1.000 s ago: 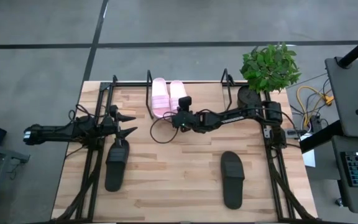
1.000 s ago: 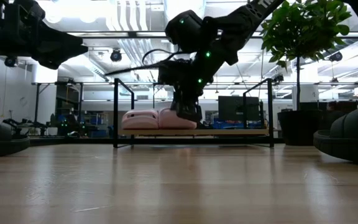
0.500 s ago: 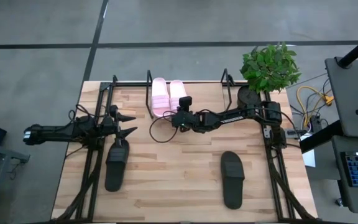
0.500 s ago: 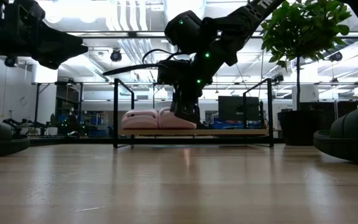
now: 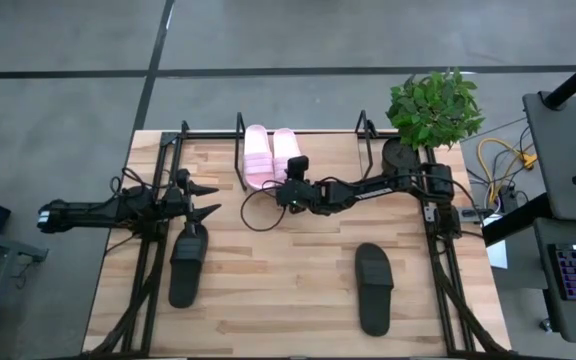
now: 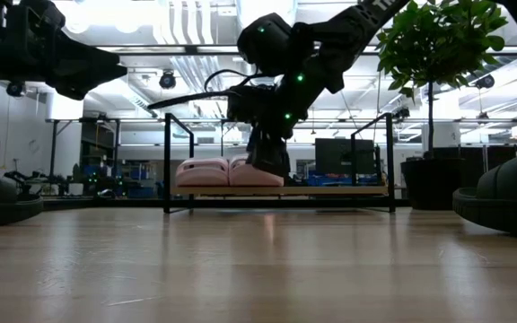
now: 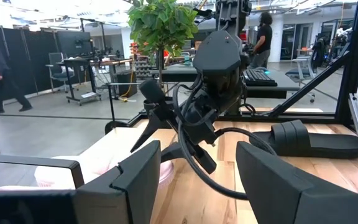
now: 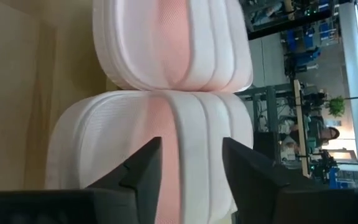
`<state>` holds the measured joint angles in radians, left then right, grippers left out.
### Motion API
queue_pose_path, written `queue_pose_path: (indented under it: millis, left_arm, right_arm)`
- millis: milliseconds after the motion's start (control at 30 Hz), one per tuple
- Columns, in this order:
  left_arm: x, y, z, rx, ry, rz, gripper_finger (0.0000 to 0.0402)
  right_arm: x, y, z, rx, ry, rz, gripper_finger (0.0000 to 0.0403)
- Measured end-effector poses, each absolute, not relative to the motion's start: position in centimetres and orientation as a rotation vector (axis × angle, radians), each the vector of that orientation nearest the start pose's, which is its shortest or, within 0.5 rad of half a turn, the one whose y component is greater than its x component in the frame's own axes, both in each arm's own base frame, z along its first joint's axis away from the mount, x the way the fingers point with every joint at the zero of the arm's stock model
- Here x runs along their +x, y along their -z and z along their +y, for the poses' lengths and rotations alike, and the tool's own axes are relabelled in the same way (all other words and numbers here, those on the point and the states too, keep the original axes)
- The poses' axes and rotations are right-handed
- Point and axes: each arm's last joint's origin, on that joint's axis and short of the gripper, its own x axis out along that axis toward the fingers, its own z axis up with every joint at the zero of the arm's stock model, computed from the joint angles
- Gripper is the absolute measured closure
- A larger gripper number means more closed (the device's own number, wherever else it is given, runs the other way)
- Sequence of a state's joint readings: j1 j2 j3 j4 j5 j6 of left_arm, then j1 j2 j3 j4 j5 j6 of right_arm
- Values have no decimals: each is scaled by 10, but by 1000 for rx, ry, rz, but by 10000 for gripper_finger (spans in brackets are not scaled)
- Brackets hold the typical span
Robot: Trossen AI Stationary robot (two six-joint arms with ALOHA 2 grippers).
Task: Pick and place slides into the shelf
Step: Put the left black slides on the shelf
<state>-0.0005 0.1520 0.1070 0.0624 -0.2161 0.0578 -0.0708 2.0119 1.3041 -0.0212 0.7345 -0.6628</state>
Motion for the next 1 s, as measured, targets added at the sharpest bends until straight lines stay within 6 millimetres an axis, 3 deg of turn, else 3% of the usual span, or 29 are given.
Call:
queue_pose_path:
  millis: [200,467,600,867,1000]
  left_arm:
    - [103,-194,6,56,-216,-11,206]
    - [103,-195,6,24,-211,-23,206]
    - [103,-202,4,3,-122,-46,206]
    - [114,-223,0,55,-39,33,206]
    - [118,-240,-4,66,23,268,206]
  right_arm:
    - [418,-189,-40,-850,594,910,216]
    - [398,-244,-5,-699,619,736,224]
    - [383,-264,14,-604,587,686,233]
    - [361,-281,43,-502,562,634,245]
    - [353,-280,49,-543,615,648,250]
